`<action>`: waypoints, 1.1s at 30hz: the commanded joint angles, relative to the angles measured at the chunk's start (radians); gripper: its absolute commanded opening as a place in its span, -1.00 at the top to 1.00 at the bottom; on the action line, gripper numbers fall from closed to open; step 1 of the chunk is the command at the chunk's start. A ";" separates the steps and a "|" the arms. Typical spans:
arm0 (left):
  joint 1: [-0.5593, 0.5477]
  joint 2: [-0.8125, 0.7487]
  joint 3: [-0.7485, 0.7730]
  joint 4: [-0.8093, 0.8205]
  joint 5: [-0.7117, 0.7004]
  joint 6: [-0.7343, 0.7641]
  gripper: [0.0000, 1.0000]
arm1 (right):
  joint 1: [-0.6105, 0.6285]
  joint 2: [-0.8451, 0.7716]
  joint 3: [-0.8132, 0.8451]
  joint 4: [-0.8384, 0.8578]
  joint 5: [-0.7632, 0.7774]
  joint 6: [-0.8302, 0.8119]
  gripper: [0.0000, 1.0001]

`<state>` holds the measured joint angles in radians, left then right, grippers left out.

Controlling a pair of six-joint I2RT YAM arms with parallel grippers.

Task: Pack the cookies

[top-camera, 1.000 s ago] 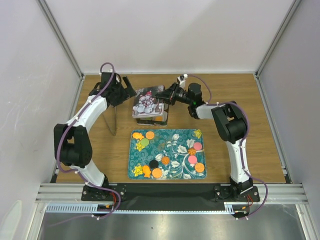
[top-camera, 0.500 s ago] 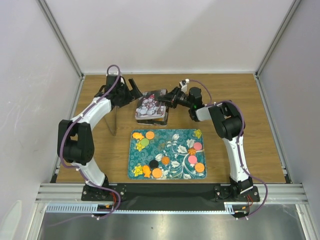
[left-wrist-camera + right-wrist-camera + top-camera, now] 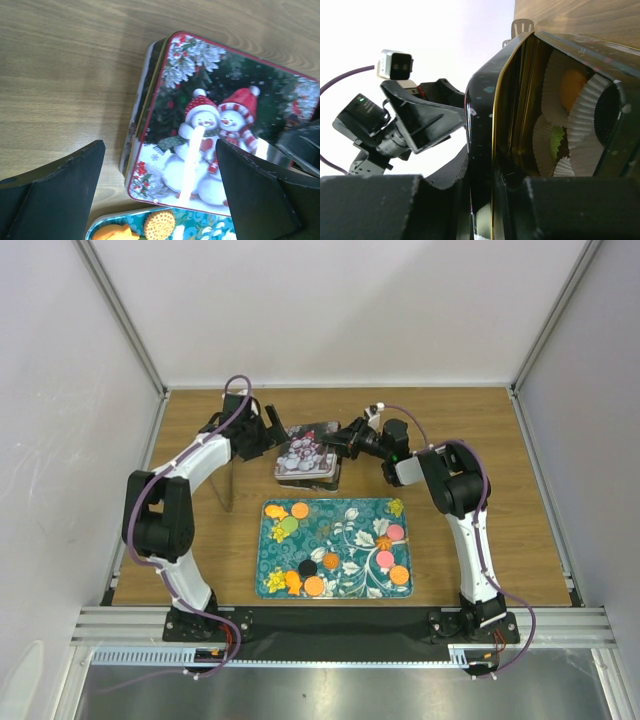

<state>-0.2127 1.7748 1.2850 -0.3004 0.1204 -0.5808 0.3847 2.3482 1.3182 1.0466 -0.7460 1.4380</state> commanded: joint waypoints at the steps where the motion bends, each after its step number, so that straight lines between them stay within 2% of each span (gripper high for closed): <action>1: -0.016 0.026 0.048 -0.016 -0.031 0.030 -0.96 | -0.010 0.006 -0.010 0.099 0.007 0.016 0.76; 8: -0.033 0.070 0.062 -0.020 -0.041 0.038 -0.96 | -0.020 0.002 -0.042 0.135 0.010 0.033 0.57; 14: -0.048 0.100 0.080 -0.023 -0.047 0.041 -0.95 | -0.041 -0.016 -0.085 0.147 0.002 0.027 0.51; 19: -0.051 0.124 0.091 -0.032 -0.056 0.041 -0.94 | -0.058 -0.039 -0.119 0.148 -0.007 0.021 0.35; 33: -0.071 0.156 0.137 -0.066 -0.082 0.062 -0.93 | -0.109 -0.092 -0.217 0.145 -0.027 -0.008 0.31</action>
<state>-0.2699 1.9156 1.3697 -0.3618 0.0593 -0.5480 0.2924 2.3150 1.1187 1.1355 -0.7544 1.4570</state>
